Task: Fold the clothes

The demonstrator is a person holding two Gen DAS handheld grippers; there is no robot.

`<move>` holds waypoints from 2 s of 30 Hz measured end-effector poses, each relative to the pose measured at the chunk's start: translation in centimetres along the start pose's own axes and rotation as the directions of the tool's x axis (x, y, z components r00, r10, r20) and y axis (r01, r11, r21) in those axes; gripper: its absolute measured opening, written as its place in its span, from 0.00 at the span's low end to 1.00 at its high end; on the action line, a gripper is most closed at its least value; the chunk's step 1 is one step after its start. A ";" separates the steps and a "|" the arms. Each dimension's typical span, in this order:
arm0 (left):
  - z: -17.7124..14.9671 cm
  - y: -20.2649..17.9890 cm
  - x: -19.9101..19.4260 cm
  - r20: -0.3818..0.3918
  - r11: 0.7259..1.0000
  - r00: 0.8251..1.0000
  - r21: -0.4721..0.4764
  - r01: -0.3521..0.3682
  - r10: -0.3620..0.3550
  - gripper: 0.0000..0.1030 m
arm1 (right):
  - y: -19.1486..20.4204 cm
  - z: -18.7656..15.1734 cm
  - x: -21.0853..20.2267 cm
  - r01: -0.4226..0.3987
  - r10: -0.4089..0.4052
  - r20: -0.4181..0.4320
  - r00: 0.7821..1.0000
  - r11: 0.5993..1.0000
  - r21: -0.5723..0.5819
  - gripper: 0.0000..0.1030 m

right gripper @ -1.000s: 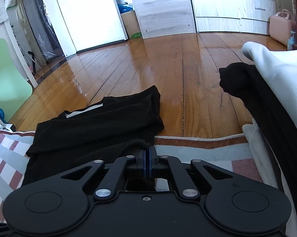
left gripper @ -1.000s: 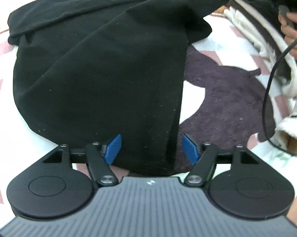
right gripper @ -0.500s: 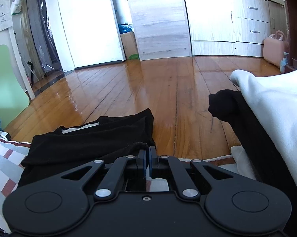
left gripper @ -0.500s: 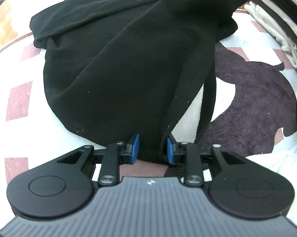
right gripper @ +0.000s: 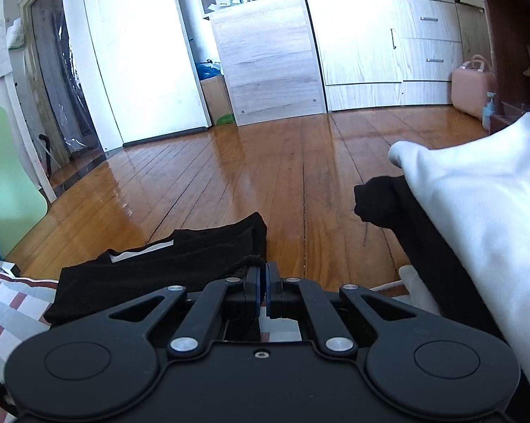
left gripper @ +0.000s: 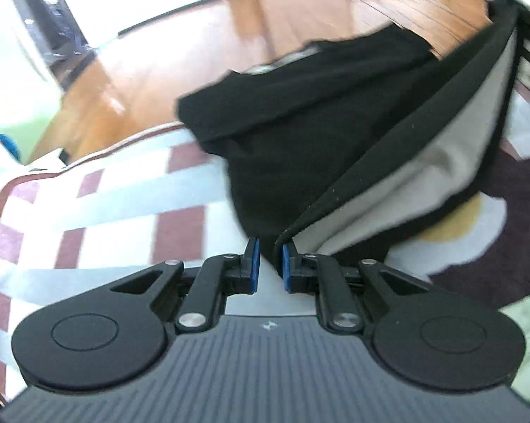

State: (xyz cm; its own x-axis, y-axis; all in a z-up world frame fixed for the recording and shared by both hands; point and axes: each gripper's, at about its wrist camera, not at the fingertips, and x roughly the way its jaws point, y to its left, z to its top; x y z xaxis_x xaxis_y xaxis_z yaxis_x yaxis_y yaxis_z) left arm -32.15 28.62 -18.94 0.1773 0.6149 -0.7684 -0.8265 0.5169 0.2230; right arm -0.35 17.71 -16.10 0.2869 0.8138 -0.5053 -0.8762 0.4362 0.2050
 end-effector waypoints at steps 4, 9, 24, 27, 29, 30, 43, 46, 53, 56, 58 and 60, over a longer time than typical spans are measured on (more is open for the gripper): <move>0.1 1.2 -1.1 0.036 0.999 0.999 -0.025 -0.027 0.028 0.12 | 1.3 0.7 -2.3 0.020 -0.017 0.040 0.999 0.997 -0.078 0.04; -0.5 2.0 -2.9 0.070 0.998 0.995 -0.025 -0.063 0.064 0.12 | 1.9 1.3 -5.1 0.029 -0.023 0.055 0.998 0.993 -0.113 0.03; -2.3 2.1 -4.4 0.077 0.998 0.995 -0.004 -0.069 0.069 0.12 | -0.4 -1.2 -6.3 -0.012 0.002 -0.070 0.998 0.990 -0.141 0.03; -1.2 1.9 -4.0 0.100 0.995 0.991 0.035 -0.092 0.089 0.12 | -0.2 -0.7 -5.2 -0.018 0.006 -0.077 0.997 0.987 -0.159 0.03; 0.5 2.1 -4.1 0.154 0.986 0.981 0.097 -0.132 0.116 0.12 | -0.1 -0.4 -4.5 -0.023 0.009 -0.082 0.997 0.985 -0.171 0.03; 1.5 2.3 -4.0 0.185 0.980 0.974 0.123 -0.155 0.130 0.12 | 0.0 0.0 -4.0 -0.026 0.011 -0.082 0.997 0.983 -0.181 0.03; 19.4 12.5 16.1 0.035 0.971 0.974 -0.088 -0.221 0.225 0.70 | 1.9 11.6 17.9 0.050 -0.021 -0.236 0.972 0.992 0.118 0.30; 16.3 13.7 15.6 0.054 0.968 0.989 -0.219 -0.122 0.137 0.71 | 1.8 9.1 18.7 0.076 -0.043 -0.245 0.969 0.989 0.126 0.34; 6.1 14.1 13.1 0.007 0.932 0.987 -0.326 0.156 -0.162 0.72 | 1.1 0.0 14.1 -0.099 0.138 -0.328 0.934 0.986 0.135 0.38; 3.9 12.9 12.5 -0.013 0.885 0.956 -0.383 0.266 -0.292 0.72 | 0.5 -3.4 12.4 -0.108 0.160 -0.351 0.923 0.981 0.163 0.40; 2.7 12.5 12.6 -0.014 0.818 0.922 -0.465 0.337 -0.388 0.72 | -0.3 -4.7 11.6 -0.096 0.168 -0.367 0.915 0.974 0.207 0.40; 1.4 12.2 12.6 0.007 0.723 0.877 -0.563 0.401 -0.481 0.72 | -1.1 -5.4 11.0 -0.078 0.186 -0.369 0.911 0.954 0.289 0.40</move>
State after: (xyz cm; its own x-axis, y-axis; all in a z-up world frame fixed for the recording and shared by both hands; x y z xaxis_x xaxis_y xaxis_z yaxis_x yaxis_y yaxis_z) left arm -39.30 43.54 -25.09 0.5568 0.2949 -0.7765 -0.8270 0.2850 -0.4847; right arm 1.70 24.06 -26.38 -0.0444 0.6807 -0.7312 -0.7466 0.4637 0.4770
